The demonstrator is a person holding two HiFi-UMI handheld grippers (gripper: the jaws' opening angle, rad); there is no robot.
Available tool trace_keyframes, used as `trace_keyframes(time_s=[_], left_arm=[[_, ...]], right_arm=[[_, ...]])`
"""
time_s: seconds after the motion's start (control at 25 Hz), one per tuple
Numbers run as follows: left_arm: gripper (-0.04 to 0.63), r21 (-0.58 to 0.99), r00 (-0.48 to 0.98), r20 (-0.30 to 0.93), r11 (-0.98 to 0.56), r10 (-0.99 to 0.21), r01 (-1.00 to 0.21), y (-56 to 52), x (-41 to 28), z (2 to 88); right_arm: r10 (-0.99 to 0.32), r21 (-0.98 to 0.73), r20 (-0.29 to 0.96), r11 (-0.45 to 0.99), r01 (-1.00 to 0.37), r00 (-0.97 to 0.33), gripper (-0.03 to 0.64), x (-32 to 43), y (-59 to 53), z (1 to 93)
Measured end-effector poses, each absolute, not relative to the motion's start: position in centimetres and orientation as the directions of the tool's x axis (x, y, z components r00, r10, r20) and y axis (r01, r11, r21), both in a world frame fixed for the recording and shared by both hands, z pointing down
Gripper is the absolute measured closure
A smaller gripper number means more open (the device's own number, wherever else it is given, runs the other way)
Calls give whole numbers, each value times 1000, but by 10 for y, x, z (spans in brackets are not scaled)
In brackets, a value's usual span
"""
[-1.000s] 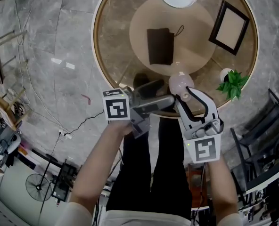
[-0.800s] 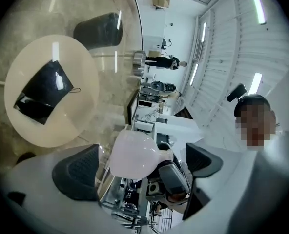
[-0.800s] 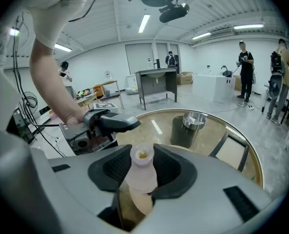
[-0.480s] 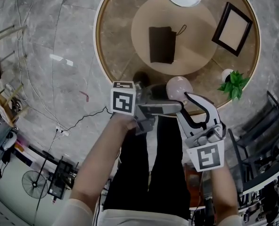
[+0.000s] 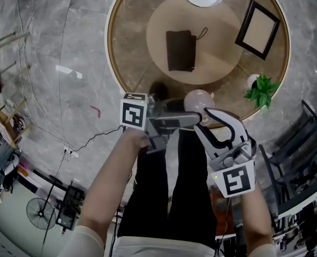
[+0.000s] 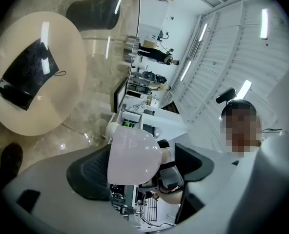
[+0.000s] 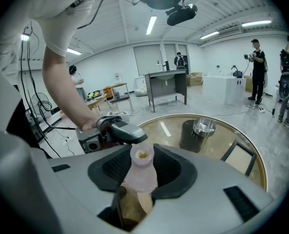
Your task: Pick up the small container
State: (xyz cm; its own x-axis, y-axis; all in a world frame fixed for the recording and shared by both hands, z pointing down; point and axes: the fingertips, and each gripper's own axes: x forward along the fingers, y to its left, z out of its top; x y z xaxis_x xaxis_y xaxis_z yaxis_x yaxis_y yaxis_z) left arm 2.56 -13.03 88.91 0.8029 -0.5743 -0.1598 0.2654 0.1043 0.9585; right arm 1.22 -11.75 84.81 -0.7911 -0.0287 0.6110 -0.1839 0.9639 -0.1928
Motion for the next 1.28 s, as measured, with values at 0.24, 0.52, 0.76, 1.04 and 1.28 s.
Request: trace_keyframes(time_s=[0.24, 0.52, 0.76, 1.04, 1.28], left_arm=[[209, 948, 807, -207, 92, -554, 306, -129, 23, 859], [239, 945, 813, -231, 75, -534, 318, -126, 15, 815], [282, 943, 824, -237, 82, -515, 323, -121, 10, 771], [308, 929, 802, -256, 91, -540, 358, -114, 0, 699], [302, 927, 797, -265, 84, -543, 366, -117, -8, 632]], right_arm=[[-13, -189, 591, 970, -154, -806, 466, 10, -117, 817], [-29, -169, 582, 973, -155, -813, 466, 3, -113, 771], [-55, -169, 570, 969, -182, -820, 466, 0, -108, 723], [-118, -149, 542, 961, -233, -832, 466, -10, -101, 652], [-161, -128, 506, 958, -258, -847, 466, -20, -107, 581]])
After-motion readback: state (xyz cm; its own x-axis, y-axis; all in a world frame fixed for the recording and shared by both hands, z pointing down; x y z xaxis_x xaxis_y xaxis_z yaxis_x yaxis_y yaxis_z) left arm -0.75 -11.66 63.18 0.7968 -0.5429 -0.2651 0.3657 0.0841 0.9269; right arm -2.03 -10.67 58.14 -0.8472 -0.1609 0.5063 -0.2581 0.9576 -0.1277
